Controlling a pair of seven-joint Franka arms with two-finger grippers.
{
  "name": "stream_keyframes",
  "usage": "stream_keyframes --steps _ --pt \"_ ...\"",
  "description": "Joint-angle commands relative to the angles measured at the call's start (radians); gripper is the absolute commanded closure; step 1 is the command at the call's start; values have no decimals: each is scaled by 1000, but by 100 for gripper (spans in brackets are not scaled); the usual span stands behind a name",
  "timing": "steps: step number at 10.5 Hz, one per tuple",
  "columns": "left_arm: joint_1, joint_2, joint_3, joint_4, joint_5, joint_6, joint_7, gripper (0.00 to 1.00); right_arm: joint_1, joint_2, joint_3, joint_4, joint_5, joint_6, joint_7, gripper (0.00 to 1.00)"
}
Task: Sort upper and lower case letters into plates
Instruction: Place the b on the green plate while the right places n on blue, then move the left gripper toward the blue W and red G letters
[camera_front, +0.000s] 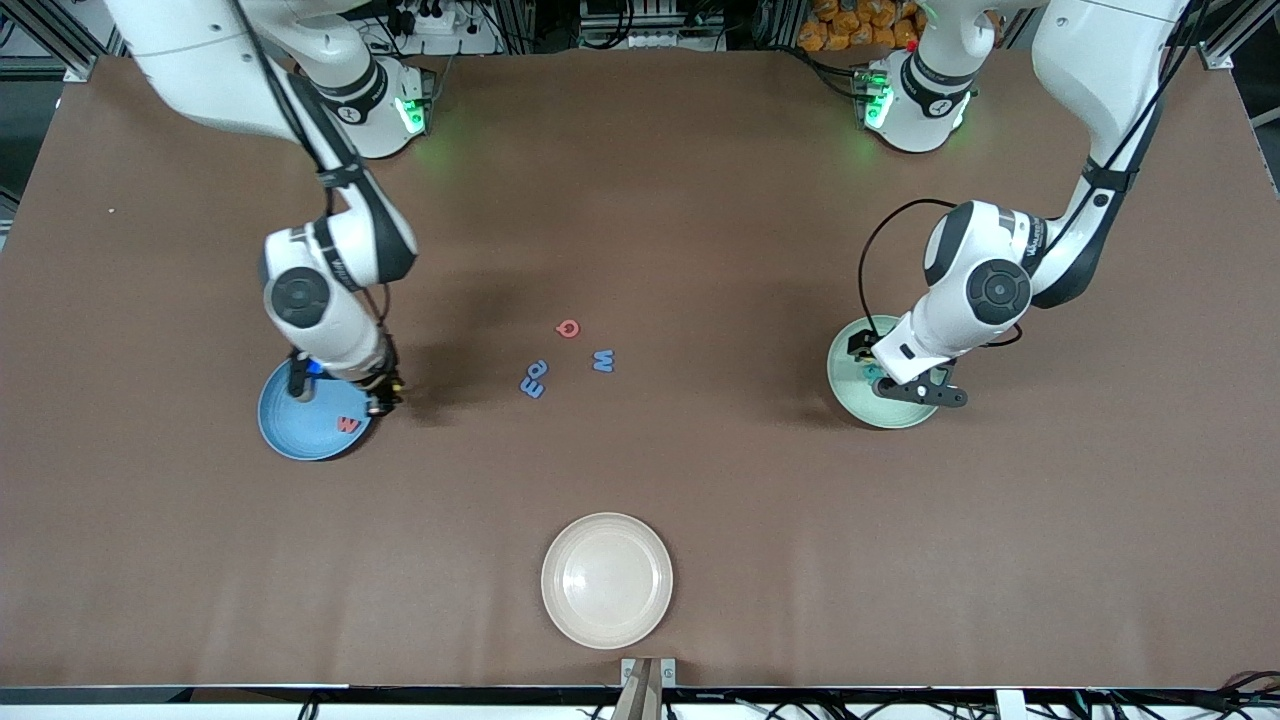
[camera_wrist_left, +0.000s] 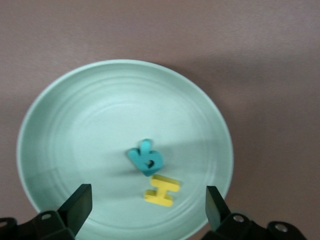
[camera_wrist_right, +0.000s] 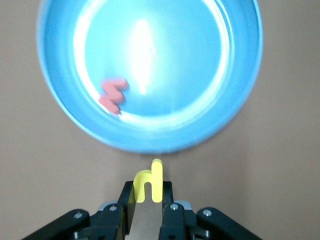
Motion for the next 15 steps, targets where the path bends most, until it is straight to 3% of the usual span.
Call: stream_keyframes --steps 1,4,5,6,10,15 --pt "-97 -26 4 -16 -55 17 -159 0 -56 -34 10 63 -22 -124 -127 100" --pt "-253 11 4 48 -55 22 -472 0 -158 -39 10 97 -22 -187 -325 100" --pt "-304 37 4 93 -55 22 -580 0 -165 -34 10 96 -24 -187 -332 65" --pt "-356 69 5 146 -54 22 -700 0 -166 -31 9 94 -24 -187 -332 1" --pt "-497 213 7 363 -43 17 -1038 0 -160 -31 10 97 -26 -190 -329 0" --pt "-641 313 7 503 -43 12 -1611 0 -153 -24 15 169 -22 -260 -359 0"
